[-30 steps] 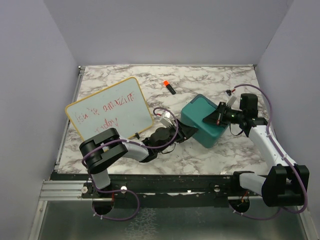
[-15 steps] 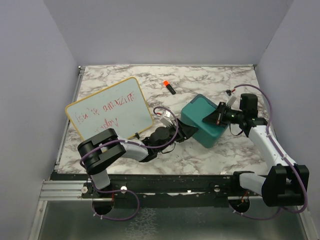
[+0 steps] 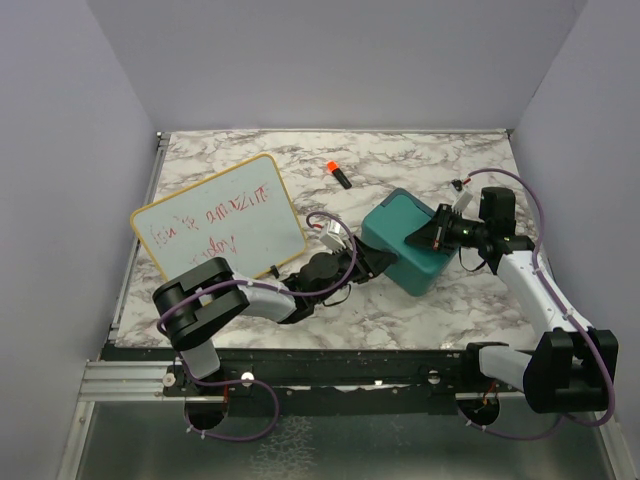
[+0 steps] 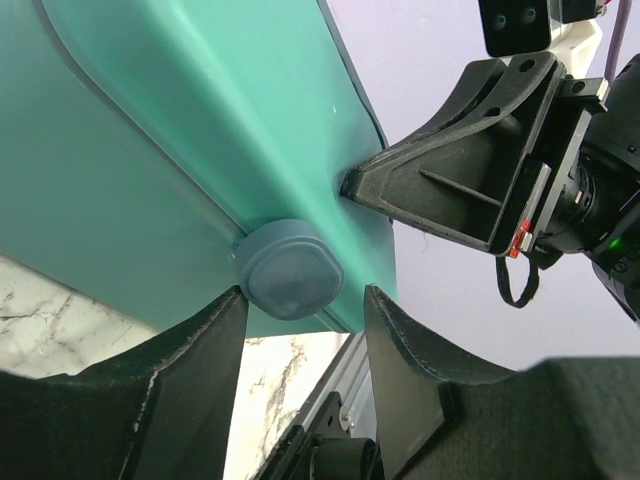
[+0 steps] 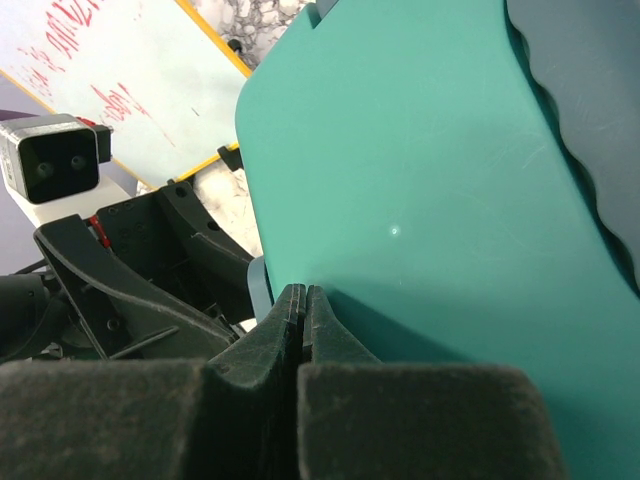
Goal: Organize the medicine kit
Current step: Close the medicine box at the center of the board.
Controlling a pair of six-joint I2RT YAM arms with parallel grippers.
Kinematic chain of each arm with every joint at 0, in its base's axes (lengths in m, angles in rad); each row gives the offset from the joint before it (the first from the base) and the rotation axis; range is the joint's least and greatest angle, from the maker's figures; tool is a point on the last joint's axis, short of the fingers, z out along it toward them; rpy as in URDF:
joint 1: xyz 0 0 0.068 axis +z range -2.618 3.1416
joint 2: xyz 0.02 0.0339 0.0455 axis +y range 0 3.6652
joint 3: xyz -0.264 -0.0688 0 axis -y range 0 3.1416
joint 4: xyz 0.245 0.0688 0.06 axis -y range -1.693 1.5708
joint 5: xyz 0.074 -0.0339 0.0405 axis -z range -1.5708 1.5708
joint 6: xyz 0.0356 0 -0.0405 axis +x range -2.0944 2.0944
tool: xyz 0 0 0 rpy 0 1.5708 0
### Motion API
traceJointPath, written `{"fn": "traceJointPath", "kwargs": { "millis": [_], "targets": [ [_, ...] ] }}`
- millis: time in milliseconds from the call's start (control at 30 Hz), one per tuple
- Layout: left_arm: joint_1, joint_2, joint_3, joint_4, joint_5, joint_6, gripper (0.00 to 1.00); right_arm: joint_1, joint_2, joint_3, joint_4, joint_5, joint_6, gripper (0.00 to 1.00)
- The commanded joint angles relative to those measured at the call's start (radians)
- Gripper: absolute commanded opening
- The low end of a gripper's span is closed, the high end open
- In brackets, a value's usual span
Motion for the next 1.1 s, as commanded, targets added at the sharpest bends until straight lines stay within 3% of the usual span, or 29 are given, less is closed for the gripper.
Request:
{"fn": "traceJointPath", "kwargs": {
  "millis": [0,333,1067],
  "targets": [
    [-0.006,-0.042,0.025,0.025,-0.036,0.019,0.49,0.010,0.034,-0.055,-0.088,0.059,-0.022,0.01],
    [-0.006,-0.025,0.021,-0.001,-0.048,0.007,0.41,0.010,0.033,-0.058,-0.085,0.056,-0.020,0.01],
    [-0.006,0.020,0.029,-0.076,-0.056,-0.009,0.37,0.010,0.038,-0.060,-0.083,0.055,-0.022,0.01]
  ]
}}
